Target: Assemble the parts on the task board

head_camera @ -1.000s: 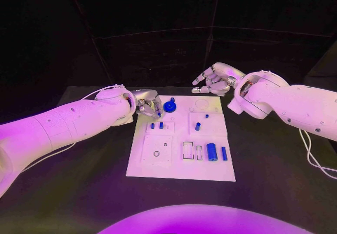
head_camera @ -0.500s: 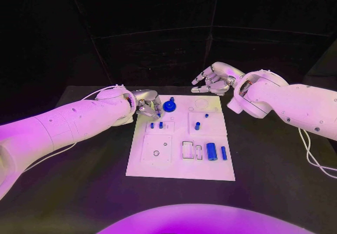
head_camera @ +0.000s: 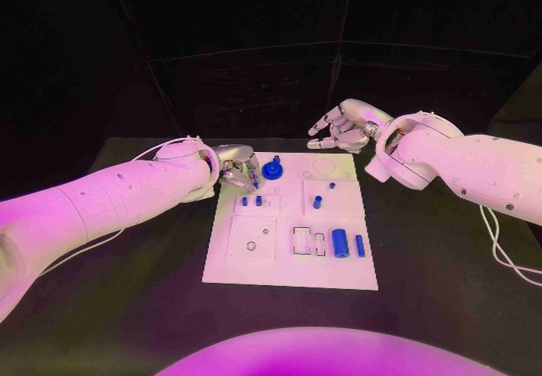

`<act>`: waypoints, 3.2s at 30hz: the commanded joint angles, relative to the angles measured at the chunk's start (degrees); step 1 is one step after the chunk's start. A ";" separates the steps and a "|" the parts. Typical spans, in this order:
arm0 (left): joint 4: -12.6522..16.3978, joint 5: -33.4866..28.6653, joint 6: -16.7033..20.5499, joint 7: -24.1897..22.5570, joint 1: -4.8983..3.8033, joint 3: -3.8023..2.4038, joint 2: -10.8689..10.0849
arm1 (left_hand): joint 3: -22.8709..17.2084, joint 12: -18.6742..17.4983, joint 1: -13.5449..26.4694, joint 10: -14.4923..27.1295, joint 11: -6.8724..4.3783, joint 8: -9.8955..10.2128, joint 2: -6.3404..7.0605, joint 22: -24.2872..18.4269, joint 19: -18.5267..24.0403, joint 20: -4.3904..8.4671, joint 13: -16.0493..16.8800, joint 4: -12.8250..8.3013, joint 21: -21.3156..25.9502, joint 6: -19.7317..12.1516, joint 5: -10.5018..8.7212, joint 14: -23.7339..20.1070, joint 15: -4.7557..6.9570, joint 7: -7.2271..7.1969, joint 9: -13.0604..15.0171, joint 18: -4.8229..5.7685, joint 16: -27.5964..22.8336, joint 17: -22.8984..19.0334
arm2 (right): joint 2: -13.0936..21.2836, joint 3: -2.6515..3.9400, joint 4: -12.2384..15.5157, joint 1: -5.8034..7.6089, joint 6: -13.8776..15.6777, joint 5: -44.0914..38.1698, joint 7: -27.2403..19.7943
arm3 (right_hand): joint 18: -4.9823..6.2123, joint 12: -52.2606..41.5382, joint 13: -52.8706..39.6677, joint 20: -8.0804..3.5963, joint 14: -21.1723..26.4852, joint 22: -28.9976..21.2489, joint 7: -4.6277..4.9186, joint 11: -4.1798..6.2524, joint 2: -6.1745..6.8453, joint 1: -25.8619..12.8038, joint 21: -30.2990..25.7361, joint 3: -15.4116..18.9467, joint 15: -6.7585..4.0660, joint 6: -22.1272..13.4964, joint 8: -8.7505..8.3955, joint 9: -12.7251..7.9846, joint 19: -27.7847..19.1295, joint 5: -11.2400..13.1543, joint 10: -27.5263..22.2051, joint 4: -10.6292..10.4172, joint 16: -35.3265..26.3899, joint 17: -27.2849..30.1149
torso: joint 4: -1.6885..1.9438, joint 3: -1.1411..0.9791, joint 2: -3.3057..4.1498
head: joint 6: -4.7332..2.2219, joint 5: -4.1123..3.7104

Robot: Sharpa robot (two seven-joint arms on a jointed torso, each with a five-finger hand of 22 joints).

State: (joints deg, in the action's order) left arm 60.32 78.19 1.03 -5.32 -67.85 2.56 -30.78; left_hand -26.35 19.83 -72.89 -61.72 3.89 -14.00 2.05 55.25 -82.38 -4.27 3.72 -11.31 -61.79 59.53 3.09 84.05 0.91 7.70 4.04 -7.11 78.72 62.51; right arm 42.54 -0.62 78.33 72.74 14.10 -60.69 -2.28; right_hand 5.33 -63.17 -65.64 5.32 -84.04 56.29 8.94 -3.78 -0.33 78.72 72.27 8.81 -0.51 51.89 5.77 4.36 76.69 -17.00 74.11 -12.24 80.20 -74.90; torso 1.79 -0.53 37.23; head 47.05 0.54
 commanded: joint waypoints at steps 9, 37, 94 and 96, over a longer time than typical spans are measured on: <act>-0.19 -0.16 -0.71 0.90 0.00 0.06 0.01 | 0.24 -2.01 1.69 1.38 1.11 2.79 1.26 0.39 -0.13 -0.67 -0.05 -0.31 -0.48 -3.29 -0.26 1.03 -0.62 1.28 -0.52 0.47 -0.02 -0.75 | -0.03 0.04 -0.03 0.11 -0.02 0.15 -0.31 | 0.91 0.13 -0.03 -0.06 -2.84 -0.07 0.05 -0.06 -0.60 0.08 -0.27 0.25 -0.22 0.10 0.25 0.09 -0.43 -0.21 -0.35 0.01 -0.30 -1.43 | 0.07 -0.01 -0.02 | 0.10 -0.01; 2.59 -21.68 5.40 -6.34 -0.40 -0.97 -6.29 | 3.28 -4.11 3.17 4.11 2.04 5.44 3.08 -3.29 1.35 -1.44 0.11 -0.10 2.96 -6.03 -0.15 0.40 -1.38 2.08 -0.03 -0.32 -0.80 -3.31 | 1.08 0.00 -2.22 0.08 -2.32 -10.18 3.00 | 2.94 41.45 37.47 -0.33 0.45 -13.07 -0.11 -0.18 -2.03 11.85 -9.23 -3.41 -0.38 4.34 2.20 0.38 -4.26 2.43 -13.72 3.04 -17.15 15.98 | 0.08 -0.01 -0.05 | -0.63 -0.78; 11.83 -73.23 6.13 -25.96 0.42 -0.96 -12.15 | 5.32 -0.52 3.10 0.44 1.69 4.43 -1.34 -22.44 11.41 -1.98 0.39 2.11 23.09 -2.64 -0.08 -10.13 -1.47 2.34 -0.21 -3.40 -14.01 -27.85 | -0.22 -0.12 -0.54 -7.19 -10.82 -38.93 8.60 | 2.57 56.00 59.90 0.38 -0.89 -11.71 -0.45 -1.05 1.49 13.39 -8.49 -15.93 0.32 7.19 -1.59 -0.30 -2.42 7.67 -11.03 3.04 -17.53 16.89 | 0.04 -0.01 0.00 | -1.99 -2.74; 11.76 -73.23 6.10 -25.83 0.42 -0.96 -12.12 | 5.33 -0.52 3.07 0.52 1.73 4.46 -1.35 -22.50 11.44 -1.99 0.38 2.09 23.17 -2.70 -0.08 -10.24 -1.50 2.38 -0.22 -3.39 -14.13 -28.08 | -0.42 -0.12 -0.76 -7.36 -11.16 -38.91 8.58 | 2.55 56.04 60.28 0.38 -0.90 -11.58 -0.40 -1.07 1.59 13.37 -8.39 -16.90 0.33 7.39 -1.61 -0.30 -2.37 7.79 -10.76 3.12 -17.44 16.84 | 0.02 0.00 0.00 | -1.99 -2.73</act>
State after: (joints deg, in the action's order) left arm 72.12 5.38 6.66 -31.49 -67.36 1.62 -42.96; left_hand -21.13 19.14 -69.51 -61.33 5.53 -9.60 1.05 32.81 -71.47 -6.28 4.19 -9.09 -38.83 57.03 3.10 74.32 -0.63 9.82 3.87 -10.18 64.95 34.49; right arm 42.22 -0.57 77.75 65.59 4.72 -99.27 6.89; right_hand 7.60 -7.32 -5.71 5.52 -83.83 44.65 8.58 -4.82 1.05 91.54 63.62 -7.77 -0.51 58.97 4.36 4.01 74.03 -9.45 62.87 -9.15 62.41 -57.98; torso 1.83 -0.52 37.24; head 45.07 -2.19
